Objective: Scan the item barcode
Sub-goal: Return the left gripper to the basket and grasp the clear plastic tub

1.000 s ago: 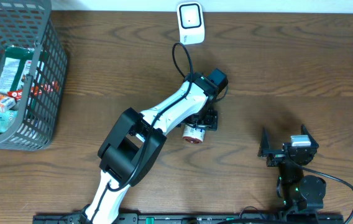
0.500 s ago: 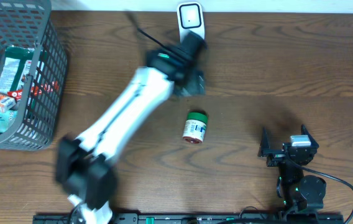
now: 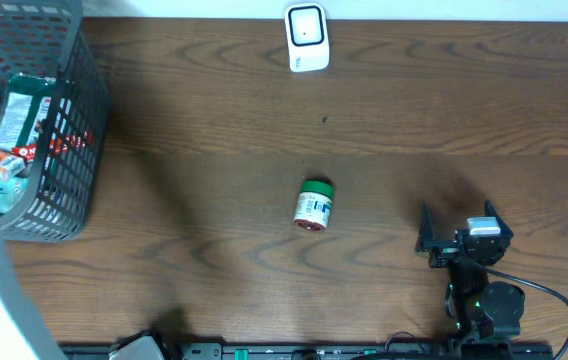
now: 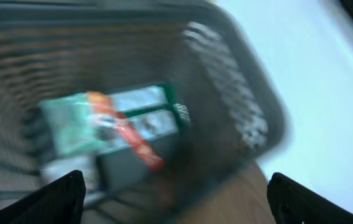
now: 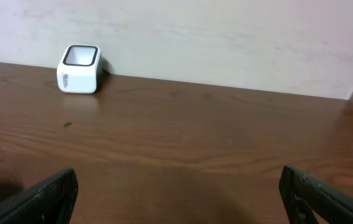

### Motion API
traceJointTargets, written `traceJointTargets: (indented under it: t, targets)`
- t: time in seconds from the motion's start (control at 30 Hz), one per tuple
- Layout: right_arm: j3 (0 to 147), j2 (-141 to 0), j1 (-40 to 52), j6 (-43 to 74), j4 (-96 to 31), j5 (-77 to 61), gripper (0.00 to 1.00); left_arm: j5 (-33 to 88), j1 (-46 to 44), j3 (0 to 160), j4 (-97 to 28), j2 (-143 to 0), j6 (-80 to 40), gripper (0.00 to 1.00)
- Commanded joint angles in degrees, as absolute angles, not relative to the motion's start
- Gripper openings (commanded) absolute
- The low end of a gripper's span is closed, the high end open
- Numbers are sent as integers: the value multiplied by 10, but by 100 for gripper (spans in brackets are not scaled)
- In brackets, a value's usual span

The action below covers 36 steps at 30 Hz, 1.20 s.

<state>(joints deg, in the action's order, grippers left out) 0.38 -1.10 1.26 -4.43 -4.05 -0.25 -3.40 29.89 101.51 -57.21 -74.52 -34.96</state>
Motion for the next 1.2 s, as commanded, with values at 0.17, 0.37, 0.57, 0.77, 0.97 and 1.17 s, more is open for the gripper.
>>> traceJointTargets:
  t: [0.17,0.37,0.57,0.77,0.97,1.17]
  targets:
    - [3,-10,4,-48,-43,-1,99,-35,359,1019,-669,-889,-342,91]
    - [3,-10,5,-48,-43,-1,99,-35,359,1019,-711,-1003,-324,91]
    - [3,-10,5,-48,-43,-1,99,-35,359,1018,-724,-1060,-305,91]
    - [3,-10,5,-48,-43,-1,99,-37,359,985,-731,-1075,-305,91]
    - [3,-10,5,-48,-43,-1,99,-37,359,929,-697,-1076,-307,91]
    - [3,-10,5,-48,-43,-1,99,-37,359,872,-649,-1076,-310,91]
